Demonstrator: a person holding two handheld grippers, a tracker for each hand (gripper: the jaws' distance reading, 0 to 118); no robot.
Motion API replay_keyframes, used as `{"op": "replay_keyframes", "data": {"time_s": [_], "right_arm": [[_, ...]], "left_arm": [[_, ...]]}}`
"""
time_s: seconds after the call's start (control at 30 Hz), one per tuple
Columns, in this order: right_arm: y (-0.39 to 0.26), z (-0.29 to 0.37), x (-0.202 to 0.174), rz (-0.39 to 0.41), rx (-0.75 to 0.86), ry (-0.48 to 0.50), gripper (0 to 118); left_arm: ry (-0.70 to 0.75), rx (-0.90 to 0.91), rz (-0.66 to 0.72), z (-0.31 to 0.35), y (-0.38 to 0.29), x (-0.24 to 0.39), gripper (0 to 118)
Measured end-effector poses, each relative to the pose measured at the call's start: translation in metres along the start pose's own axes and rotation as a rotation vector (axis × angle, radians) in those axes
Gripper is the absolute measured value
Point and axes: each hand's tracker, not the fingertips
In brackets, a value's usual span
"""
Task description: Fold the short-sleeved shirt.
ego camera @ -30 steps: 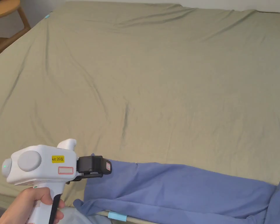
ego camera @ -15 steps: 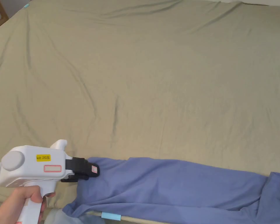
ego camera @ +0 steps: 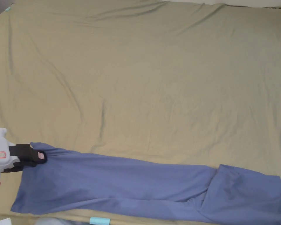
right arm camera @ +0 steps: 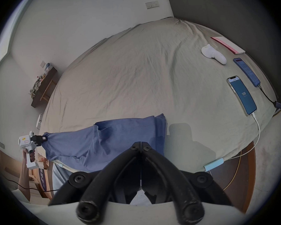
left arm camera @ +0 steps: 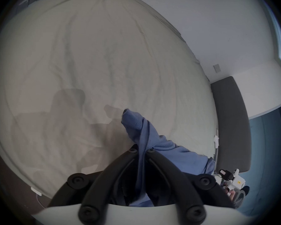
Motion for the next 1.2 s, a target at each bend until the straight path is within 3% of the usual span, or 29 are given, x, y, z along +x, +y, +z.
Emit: {"op": "replay_keyframes", "data": {"time_s": [0.13,0.4,0.53,0.7,0.8,0.93,0.97,1.03,1.1,1.2], "right_arm": [[-0.001,-0.002,0.002,-0.014,0.003,0.015,0],[-0.01,0.009,0.001,0.011,0.035,0.066,0],[-0.021,0.011,0.004,-0.011,0.034,0.135,0],[-0.029,0.017,0.011,0.015,0.044,0.151,0],[-0.032,0.023,0.021,-0.021,0.057,0.185,0],[-0.039,0.03,0.032,-0.053,0.061,0.172,0],[-0.04,0.03,0.036,-0.074,0.056,0.165,0],[-0.042,0.034,0.043,-0.104,0.053,0.147,0],[-0.043,0.041,0.048,-0.13,0.062,0.13,0],[-0.042,0.049,0.054,-0.145,0.076,0.123,0]], "left_arm": [[0.12,0.027,-0.083,0.009,0.009,0.017,2],[0.423,0.069,-0.359,0.04,-0.058,0.162,2],[0.42,0.054,-0.417,0.021,-0.09,0.222,2],[0.487,0.043,-0.588,-0.029,-0.13,0.298,2],[0.513,-0.004,-0.71,-0.076,-0.168,0.343,2],[0.478,-0.027,-0.75,-0.155,-0.22,0.39,4],[0.449,-0.029,-0.811,-0.176,-0.237,0.402,24],[0.344,-0.132,-0.866,-0.214,-0.257,0.414,118],[0.221,-0.172,-0.756,-0.221,-0.264,0.42,106],[0.115,-0.227,-0.708,-0.206,-0.27,0.422,106]]}}
